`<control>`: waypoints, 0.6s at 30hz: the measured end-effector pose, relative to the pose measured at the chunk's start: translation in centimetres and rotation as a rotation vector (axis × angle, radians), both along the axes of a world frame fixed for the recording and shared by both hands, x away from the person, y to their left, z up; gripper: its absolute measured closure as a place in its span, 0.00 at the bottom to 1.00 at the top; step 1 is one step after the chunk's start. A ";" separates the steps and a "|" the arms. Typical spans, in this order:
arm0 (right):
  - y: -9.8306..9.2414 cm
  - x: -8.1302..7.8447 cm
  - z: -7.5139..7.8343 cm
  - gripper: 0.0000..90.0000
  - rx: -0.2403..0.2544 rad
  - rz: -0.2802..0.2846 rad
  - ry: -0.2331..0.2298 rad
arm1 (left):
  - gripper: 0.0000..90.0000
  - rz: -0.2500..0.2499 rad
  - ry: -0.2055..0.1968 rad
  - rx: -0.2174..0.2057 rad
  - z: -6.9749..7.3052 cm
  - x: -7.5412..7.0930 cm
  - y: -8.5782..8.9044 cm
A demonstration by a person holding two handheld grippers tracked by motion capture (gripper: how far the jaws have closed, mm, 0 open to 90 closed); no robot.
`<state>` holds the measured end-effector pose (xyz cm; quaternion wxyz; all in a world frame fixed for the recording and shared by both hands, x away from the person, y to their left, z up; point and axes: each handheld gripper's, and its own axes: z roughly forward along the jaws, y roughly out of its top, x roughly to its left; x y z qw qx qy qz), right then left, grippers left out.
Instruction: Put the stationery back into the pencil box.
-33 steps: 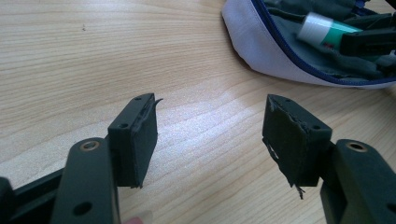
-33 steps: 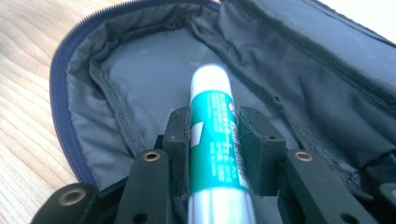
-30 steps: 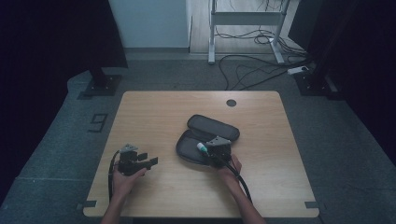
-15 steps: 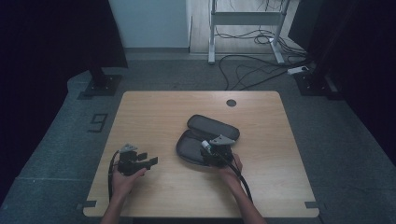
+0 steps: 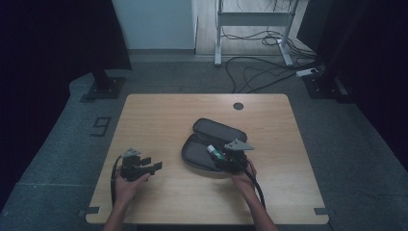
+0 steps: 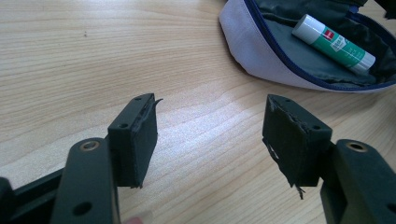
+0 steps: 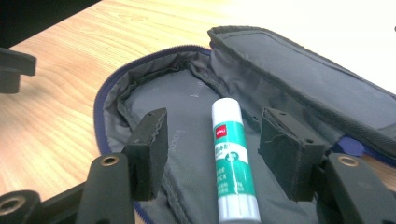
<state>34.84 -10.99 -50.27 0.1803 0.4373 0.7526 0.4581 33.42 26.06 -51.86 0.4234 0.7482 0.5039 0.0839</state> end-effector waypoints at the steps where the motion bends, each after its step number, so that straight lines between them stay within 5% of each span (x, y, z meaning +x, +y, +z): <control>1: -0.2 -0.2 0.1 0.45 0.002 0.004 -0.004 | 0.40 0.001 0.000 0.000 0.0 0.0 0.0; 18: -6.2 -3.4 -0.1 0.43 0.002 -0.040 -0.032 | 0.40 0.000 -0.001 -0.004 0.1 -0.1 0.2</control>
